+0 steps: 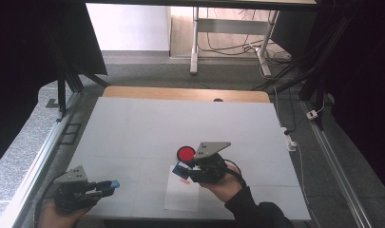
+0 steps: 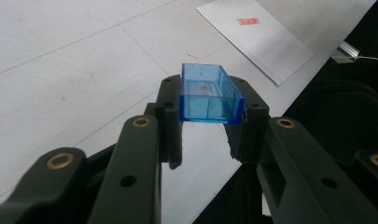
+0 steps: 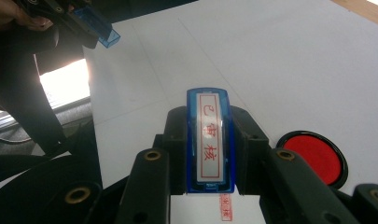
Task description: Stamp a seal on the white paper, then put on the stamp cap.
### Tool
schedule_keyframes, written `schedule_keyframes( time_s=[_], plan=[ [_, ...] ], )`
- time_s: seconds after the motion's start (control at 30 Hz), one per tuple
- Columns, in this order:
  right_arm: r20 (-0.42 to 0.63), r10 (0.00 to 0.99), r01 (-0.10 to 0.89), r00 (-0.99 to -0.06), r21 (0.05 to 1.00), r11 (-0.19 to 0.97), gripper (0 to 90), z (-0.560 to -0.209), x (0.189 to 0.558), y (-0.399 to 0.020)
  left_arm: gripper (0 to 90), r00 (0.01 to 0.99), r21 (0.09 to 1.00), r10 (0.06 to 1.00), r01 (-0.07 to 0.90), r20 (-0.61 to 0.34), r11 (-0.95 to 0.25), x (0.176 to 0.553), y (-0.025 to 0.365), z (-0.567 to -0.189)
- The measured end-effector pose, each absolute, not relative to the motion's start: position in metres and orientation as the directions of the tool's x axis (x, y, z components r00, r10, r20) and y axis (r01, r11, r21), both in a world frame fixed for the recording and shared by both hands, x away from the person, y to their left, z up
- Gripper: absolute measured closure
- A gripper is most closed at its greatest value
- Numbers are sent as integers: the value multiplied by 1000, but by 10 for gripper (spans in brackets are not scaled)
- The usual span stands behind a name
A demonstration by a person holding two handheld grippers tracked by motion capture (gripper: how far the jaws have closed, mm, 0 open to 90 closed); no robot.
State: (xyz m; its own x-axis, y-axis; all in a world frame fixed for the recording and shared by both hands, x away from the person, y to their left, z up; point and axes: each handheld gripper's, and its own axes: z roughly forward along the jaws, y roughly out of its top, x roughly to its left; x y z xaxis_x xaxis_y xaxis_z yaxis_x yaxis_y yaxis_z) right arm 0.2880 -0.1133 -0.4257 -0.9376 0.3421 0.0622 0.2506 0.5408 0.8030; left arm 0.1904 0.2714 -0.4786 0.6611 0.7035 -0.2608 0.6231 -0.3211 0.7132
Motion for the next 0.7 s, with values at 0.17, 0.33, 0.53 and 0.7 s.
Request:
schedule_keyframes(
  time_s=[0.17,0.33,0.53,0.7],
  plan=[
    [61,333,243,-941,808,536,711,-423,287,-114,681,668,716,698,617,-259,-326,191,271,-478],
    [63,329,240,-942,811,533,711,-421,286,-114,681,686,726,678,605,-266,-327,191,269,-477],
    [67,329,239,-942,820,520,712,-418,286,-115,682,726,722,644,577,-240,-381,194,255,-473],
    [73,329,239,-942,832,501,712,-414,286,-116,681,760,730,604,551,-240,-404,199,245,-470]
  ],
)
